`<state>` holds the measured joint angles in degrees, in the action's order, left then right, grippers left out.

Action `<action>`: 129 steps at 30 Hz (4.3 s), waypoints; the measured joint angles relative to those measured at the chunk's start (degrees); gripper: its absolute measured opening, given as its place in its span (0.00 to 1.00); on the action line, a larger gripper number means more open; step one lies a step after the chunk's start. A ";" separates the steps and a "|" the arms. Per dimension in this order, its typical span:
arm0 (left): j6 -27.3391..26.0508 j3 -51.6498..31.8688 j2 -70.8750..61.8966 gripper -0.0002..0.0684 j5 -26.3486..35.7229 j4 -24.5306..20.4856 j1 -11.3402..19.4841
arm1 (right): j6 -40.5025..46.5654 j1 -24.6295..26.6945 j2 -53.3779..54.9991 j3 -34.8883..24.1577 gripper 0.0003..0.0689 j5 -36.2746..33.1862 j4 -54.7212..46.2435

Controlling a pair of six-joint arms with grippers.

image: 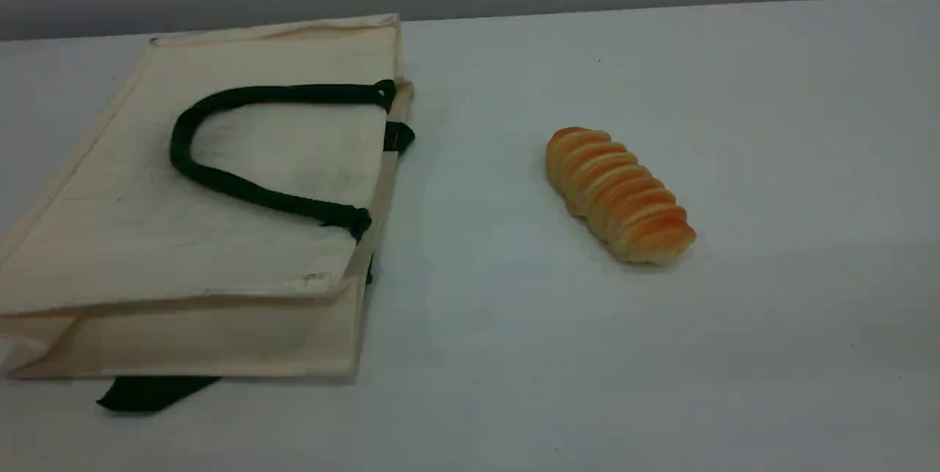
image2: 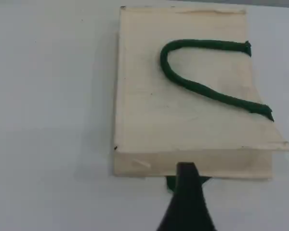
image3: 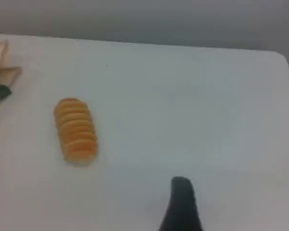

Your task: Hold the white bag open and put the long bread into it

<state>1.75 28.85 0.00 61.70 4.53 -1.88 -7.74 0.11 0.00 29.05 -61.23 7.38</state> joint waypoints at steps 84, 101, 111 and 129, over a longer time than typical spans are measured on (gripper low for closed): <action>5.08 23.85 -96.77 0.72 -40.96 -0.01 -0.02 | -63.87 -0.18 83.70 11.62 0.72 24.81 80.23; 3.02 35.27 -114.11 0.72 -39.97 0.57 -2.38 | -70.47 -0.18 89.90 14.31 0.72 24.15 86.47; 3.02 36.52 -118.63 0.72 -43.07 2.08 -3.06 | -71.42 -0.18 89.90 14.31 0.72 25.08 86.49; 1.83 36.52 -123.82 0.31 -44.48 1.80 -4.02 | -72.24 -0.18 89.93 14.24 0.72 25.40 86.49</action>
<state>3.58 65.37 -123.82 17.22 6.33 -5.90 -79.98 -0.08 89.93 43.29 -35.83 93.86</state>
